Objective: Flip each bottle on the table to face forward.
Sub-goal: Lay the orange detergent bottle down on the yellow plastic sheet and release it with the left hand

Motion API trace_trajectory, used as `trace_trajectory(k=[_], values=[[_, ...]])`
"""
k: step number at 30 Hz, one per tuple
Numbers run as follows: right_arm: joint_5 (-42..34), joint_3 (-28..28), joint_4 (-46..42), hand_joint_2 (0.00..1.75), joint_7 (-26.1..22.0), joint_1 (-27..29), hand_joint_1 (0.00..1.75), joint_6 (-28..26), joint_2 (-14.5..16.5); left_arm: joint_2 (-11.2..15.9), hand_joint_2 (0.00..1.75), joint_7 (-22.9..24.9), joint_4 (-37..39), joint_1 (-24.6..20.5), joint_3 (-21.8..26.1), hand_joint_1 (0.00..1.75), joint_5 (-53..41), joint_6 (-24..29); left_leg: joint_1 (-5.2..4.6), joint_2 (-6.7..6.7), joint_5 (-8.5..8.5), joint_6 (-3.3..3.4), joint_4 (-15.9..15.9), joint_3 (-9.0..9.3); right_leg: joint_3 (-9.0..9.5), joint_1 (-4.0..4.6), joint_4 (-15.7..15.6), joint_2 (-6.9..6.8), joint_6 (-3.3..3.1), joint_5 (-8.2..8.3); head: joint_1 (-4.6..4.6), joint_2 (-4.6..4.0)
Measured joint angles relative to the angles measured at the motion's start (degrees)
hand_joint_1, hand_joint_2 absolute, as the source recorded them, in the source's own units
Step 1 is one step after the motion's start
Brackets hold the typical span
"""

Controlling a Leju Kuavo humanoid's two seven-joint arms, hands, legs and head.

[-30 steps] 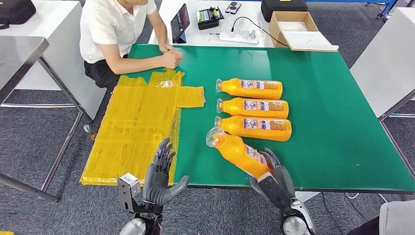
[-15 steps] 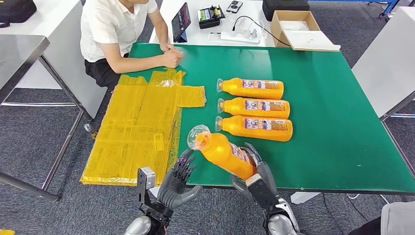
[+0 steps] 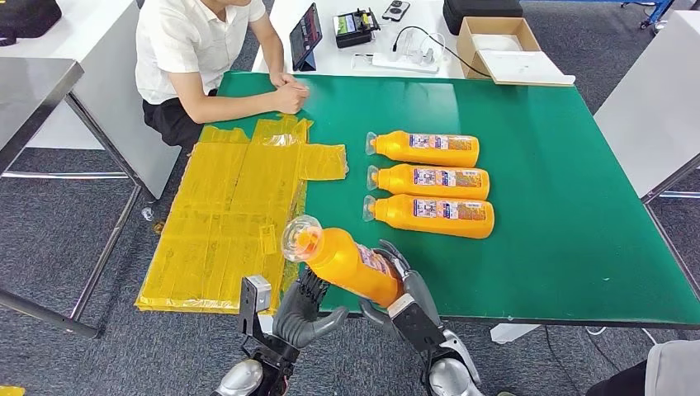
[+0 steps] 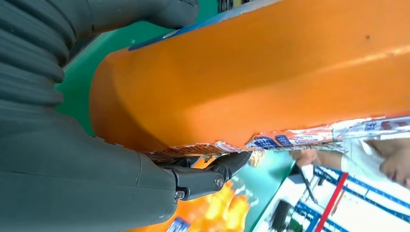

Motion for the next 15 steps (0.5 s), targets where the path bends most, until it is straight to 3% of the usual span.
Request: trace_trajectory(k=[6,15], values=[[2.3,3.7,1.4,1.75,3.6,-0.9,1.75,-1.3,0.1,-0.6,1.75,-3.6,-2.3,-0.2,-0.5,0.00,-4.2,9.5,0.00,0.00,0.00,0.00,0.0,-0.04,-0.03,-0.01,0.0,-0.01,0.00,0.00,0.00,0.00],[3.7,6.7,3.4,1.75,5.0,-1.7,1.75,-2.1,0.0,-0.6,1.75,-4.0,-4.9,-0.3,-1.6,0.00,-5.0,10.9,-0.01,-0.02,0.00,0.00,0.0,-0.08,-0.06,-0.01,0.0,-0.03,0.00,0.00,0.00,0.00]])
